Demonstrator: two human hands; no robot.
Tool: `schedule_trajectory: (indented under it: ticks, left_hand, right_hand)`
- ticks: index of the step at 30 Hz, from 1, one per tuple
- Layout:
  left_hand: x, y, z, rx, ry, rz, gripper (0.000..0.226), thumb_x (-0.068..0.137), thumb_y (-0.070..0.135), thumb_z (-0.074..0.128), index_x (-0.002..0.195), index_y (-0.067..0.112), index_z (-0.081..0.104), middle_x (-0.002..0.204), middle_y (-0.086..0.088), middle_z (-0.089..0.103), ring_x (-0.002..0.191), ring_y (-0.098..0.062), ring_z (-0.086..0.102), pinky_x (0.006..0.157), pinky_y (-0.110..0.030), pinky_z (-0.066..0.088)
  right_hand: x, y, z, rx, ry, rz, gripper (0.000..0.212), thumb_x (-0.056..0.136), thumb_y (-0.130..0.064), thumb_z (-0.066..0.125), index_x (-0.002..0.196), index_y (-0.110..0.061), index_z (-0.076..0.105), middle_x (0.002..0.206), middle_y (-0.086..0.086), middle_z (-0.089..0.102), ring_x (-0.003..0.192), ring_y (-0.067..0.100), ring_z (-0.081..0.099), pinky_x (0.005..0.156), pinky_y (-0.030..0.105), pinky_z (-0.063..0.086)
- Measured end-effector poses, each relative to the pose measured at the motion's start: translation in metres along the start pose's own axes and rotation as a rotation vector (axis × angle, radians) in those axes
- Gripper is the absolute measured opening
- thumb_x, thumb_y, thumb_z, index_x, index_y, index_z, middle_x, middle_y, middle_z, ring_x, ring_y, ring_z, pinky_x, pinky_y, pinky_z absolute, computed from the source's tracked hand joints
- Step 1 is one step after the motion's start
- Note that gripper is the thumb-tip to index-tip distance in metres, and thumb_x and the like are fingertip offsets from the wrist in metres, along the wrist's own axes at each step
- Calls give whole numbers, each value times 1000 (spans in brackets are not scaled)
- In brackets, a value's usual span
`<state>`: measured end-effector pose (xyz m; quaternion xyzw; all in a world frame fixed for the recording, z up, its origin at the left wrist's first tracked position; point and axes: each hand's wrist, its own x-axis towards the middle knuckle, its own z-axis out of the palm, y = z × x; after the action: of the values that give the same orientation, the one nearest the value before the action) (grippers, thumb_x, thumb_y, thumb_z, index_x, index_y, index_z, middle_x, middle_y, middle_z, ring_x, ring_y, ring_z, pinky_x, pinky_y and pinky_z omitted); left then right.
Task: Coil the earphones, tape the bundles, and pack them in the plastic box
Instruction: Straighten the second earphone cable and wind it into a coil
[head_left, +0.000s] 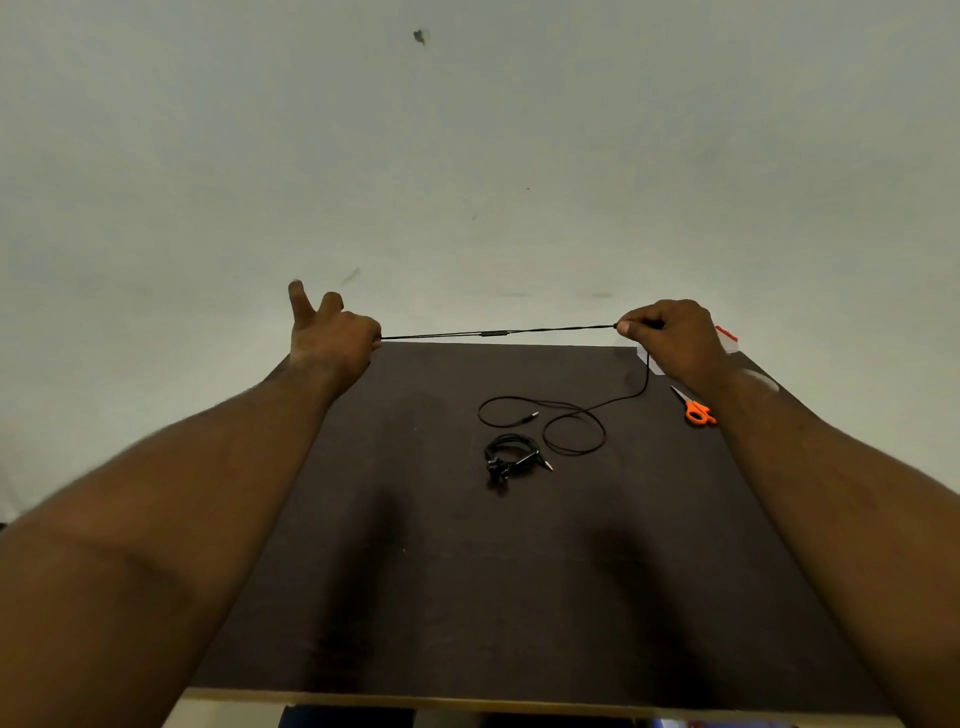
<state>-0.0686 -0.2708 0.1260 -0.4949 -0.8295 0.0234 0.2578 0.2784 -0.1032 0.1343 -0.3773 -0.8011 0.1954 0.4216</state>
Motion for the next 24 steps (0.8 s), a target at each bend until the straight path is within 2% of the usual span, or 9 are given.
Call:
schedule_trajectory:
  ticks: [6, 9, 14, 16, 18, 20, 22, 23, 24]
  left_hand:
    - [-4, 4, 1, -30, 25, 10, 18, 96, 29, 50, 103, 30, 66, 99, -1, 65, 124, -19, 39, 111, -57, -3]
    - [-3, 0, 1, -94, -4, 0, 16, 95, 25, 51, 97, 29, 66, 94, 1, 66, 121, -18, 41, 110, -55, -4]
    - [-4, 2, 11, -446, -209, -109, 29, 89, 8, 46, 82, 25, 68, 75, 14, 70, 89, -9, 62, 100, -52, 12]
    - [-8, 1, 24, -489, -299, -113, 23, 91, 15, 52, 82, 22, 72, 80, 11, 72, 90, -13, 63, 100, -47, 22]
    - [-12, 0, 34, -555, -487, -52, 21, 92, 27, 60, 92, 11, 74, 95, -6, 73, 100, -25, 63, 89, -34, 37]
    - [-15, 6, 33, -496, -646, 14, 43, 90, 36, 63, 117, 2, 63, 121, -14, 63, 115, -30, 57, 89, -30, 43]
    - [-13, 20, 19, -541, -539, 43, 54, 90, 36, 61, 134, 6, 51, 136, -12, 54, 123, -30, 52, 99, -34, 43]
    - [-12, 31, 8, -698, -444, 43, 49, 93, 31, 59, 134, 6, 52, 134, -13, 55, 117, -29, 58, 94, -34, 47]
    - [-10, 45, -3, -923, -367, 27, 40, 96, 24, 56, 131, 5, 55, 128, -13, 59, 102, -28, 67, 81, -31, 52]
  right_hand:
    - [-4, 4, -1, -38, -5, 5, 17, 88, -17, 67, 99, -7, 75, 101, 7, 72, 90, 10, 59, 70, 7, 36]
    - [-8, 7, 1, -36, -3, 14, 16, 88, -16, 67, 98, -8, 75, 101, 7, 73, 95, 14, 62, 75, 13, 39]
    - [-11, 2, 15, -62, 1, 18, 17, 88, -17, 66, 99, -7, 75, 96, 2, 69, 88, 8, 57, 65, -5, 33]
    - [-13, -5, 24, -94, -35, -24, 14, 88, -17, 67, 96, -10, 76, 93, 3, 69, 86, 10, 58, 71, 3, 39]
    - [-15, -13, 35, -127, -80, -79, 12, 87, -18, 68, 93, -11, 77, 90, 7, 69, 85, 16, 60, 77, 20, 46]
    - [-19, -21, 47, -133, -127, -125, 12, 87, -17, 68, 93, -10, 76, 87, 6, 67, 82, 14, 58, 72, 15, 43]
    - [-19, -28, 58, -132, -154, -163, 13, 88, -17, 67, 95, -10, 76, 85, 3, 64, 81, 11, 56, 68, 7, 36]
    - [-19, -32, 62, -132, -163, -174, 14, 88, -17, 67, 96, -10, 76, 85, 2, 63, 81, 11, 56, 67, 6, 35]
    - [-19, -36, 66, -130, -171, -186, 14, 88, -17, 67, 96, -10, 76, 84, 1, 62, 80, 10, 55, 67, 5, 34]
